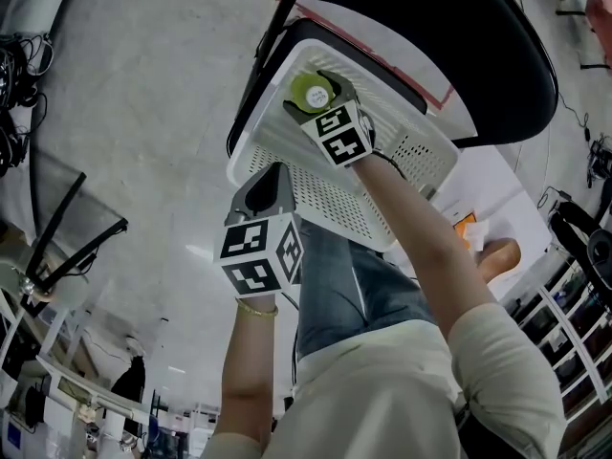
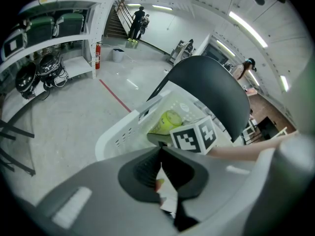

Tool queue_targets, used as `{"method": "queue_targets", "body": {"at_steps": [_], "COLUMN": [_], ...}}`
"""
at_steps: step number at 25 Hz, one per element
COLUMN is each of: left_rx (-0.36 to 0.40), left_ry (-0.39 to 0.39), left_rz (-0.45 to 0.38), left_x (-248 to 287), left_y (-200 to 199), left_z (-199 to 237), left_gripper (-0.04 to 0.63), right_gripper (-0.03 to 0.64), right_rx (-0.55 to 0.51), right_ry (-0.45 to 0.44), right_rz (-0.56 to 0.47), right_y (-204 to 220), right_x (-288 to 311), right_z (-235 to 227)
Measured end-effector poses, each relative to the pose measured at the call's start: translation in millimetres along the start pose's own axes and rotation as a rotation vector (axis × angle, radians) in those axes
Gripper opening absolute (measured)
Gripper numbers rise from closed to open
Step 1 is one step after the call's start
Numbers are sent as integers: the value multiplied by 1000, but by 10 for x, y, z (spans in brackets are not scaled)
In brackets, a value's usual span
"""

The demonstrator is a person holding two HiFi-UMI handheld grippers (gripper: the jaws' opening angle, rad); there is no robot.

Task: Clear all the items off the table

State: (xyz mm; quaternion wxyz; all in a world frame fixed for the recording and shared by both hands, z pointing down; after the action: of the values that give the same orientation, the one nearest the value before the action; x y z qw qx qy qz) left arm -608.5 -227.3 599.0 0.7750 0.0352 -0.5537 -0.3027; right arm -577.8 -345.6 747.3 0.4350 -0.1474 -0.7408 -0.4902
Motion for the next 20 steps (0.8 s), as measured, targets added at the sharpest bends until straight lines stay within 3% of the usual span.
{"method": "queue_targets", "body": {"at_steps": [20], "left_rx": [118], "left_ry": [-67], "left_rz": [16], "left_x": [-21], "left_y": [37], "left_z": [-64], "left_gripper": [9], "right_gripper": [343], "right_rx": [62], "right_ry": [26], "right_rz": [-36], "right_y": [-144], "right_x": [-1054], "right_z": [207]}}
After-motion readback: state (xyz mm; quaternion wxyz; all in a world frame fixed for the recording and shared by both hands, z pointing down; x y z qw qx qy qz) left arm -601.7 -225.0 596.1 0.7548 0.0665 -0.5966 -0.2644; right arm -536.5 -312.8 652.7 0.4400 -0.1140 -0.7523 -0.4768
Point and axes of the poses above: the fingertips, and each gripper's own axes: x forward along the fingers, z to its left, y out of its underside, the point moved 2 cm from there along -x, backward along the fingers
